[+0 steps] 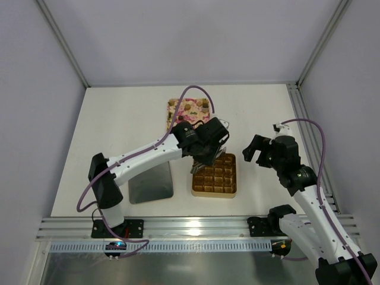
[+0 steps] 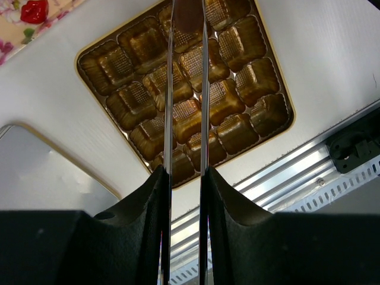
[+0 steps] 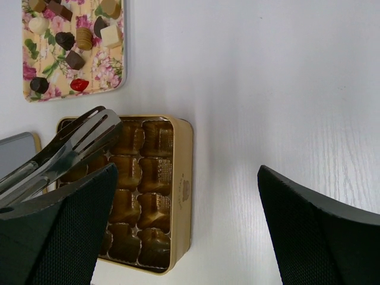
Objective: Pack the chocolate
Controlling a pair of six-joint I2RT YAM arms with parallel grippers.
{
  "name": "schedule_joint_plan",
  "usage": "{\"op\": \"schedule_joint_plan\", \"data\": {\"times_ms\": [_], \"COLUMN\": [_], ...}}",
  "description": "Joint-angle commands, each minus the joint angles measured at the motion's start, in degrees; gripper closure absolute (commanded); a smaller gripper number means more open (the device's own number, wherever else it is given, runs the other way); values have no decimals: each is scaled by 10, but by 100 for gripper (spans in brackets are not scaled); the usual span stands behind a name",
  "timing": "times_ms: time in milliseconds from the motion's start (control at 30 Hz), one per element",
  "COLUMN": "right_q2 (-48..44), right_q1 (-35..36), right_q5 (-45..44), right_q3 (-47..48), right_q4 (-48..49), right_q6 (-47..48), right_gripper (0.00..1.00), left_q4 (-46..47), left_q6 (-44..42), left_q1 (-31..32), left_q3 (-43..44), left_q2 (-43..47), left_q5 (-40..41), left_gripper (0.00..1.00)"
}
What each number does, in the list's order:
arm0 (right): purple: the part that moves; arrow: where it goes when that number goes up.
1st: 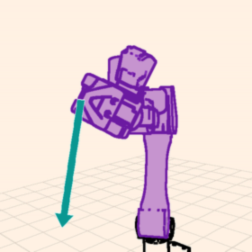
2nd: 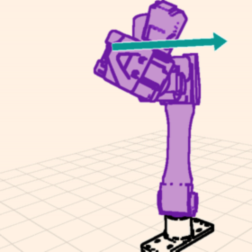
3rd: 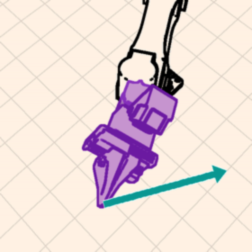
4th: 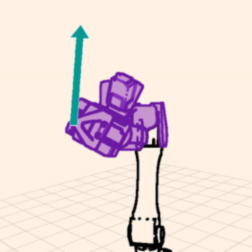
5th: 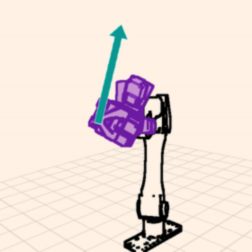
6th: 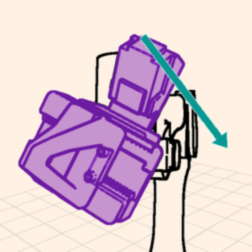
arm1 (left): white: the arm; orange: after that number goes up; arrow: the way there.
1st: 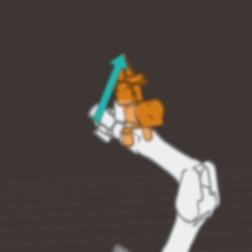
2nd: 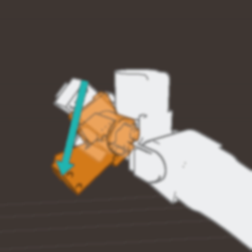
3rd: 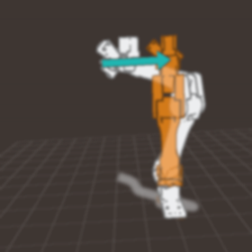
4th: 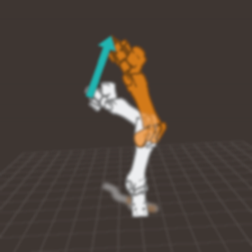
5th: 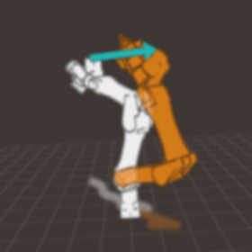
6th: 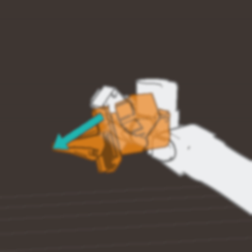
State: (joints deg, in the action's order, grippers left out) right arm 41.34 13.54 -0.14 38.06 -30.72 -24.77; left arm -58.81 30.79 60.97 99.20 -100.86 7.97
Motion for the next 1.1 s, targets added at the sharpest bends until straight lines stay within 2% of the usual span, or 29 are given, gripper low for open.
{"op": "schedule_joint_plan", "data": {"times_ms": [0, 633, 1067], "right_q2": [-12, -20, -20], "right_q1": [2, 2, 2], "right_q5": [-24, -31, -29], "right_q3": [18, 14, 16], "right_q4": [-11, -20, -22], "right_q6": [-6, 0, 3], "right_gripper": [0, 0, 0], "left_q4": [26, 34, 35], "left_q6": [9, 9, 2], "left_q1": [9, 36, 36], "left_q3": [26, 54, 64], "left_q2": [-11, -62, -74], "left_q5": [-5, -12, -8], "left_gripper": [76, 74, 63]}}
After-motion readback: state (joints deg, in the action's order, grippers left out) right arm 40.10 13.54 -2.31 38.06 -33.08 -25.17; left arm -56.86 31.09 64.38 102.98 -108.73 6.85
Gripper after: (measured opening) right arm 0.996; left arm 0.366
